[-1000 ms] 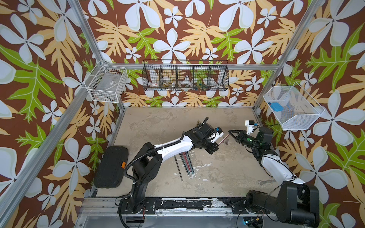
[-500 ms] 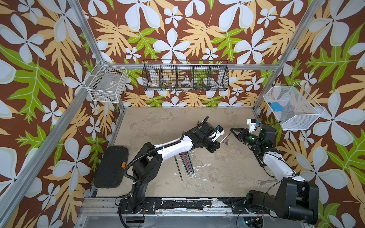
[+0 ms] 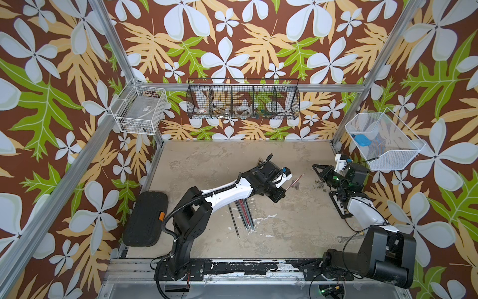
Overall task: Remove the protective cover of the pencils
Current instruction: Remove the protective sleeve from the pencil, then place the protective sleeve at the center of the board.
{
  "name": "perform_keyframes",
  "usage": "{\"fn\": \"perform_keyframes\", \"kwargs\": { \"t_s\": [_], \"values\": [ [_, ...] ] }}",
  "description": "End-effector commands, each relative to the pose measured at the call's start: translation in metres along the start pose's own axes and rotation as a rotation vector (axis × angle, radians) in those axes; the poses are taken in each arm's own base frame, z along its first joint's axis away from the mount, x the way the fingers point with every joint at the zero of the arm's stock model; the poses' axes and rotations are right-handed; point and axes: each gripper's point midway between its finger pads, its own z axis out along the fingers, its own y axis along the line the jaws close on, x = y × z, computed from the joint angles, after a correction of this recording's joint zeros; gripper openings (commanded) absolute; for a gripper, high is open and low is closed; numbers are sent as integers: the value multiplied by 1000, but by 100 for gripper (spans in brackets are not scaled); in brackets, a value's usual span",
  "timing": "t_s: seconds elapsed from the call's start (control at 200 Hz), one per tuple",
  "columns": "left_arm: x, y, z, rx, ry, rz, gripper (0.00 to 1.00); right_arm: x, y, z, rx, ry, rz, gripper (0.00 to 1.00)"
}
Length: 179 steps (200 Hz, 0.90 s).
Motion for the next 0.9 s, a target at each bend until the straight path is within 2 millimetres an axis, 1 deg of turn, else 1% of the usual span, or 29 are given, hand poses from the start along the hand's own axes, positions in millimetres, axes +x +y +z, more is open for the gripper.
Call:
{"fn": "perform_keyframes", "kwargs": {
  "t_s": [0.0,0.13,0.24,0.325,0.395,0.51,0.631,0.711,0.791,0.851,0.891],
  "values": [
    [1,0,-2,-7,6,-1,0,-6,-4,0,24,-31,-28,0],
    [-1,2,-3,-15,0,3,0,11,-28,3,104,22,-8,0],
    [-1,10,-1,-18,-3,-17,0,26,-51,2,220,51,-23,0],
    [-3,24,-2,1,-9,-65,0,31,-70,0,317,52,-37,0],
    [-8,38,-6,20,-27,-113,0,35,-82,-1,375,56,-34,0],
    [-17,71,-20,19,-80,-193,0,44,-101,3,477,92,-38,0],
    [-26,107,-41,13,-143,-279,0,67,-101,14,475,148,-76,0],
    [-31,126,-56,22,-186,-329,0,80,-102,17,471,174,-118,0],
    [-35,141,-69,11,-218,-358,0,90,-92,23,394,199,-137,0],
    [-37,150,-78,-7,-237,-365,0,92,-82,26,335,205,-155,0],
    [-38,156,-83,-25,-246,-367,0,92,-79,26,317,202,-167,0]
  ]
}}
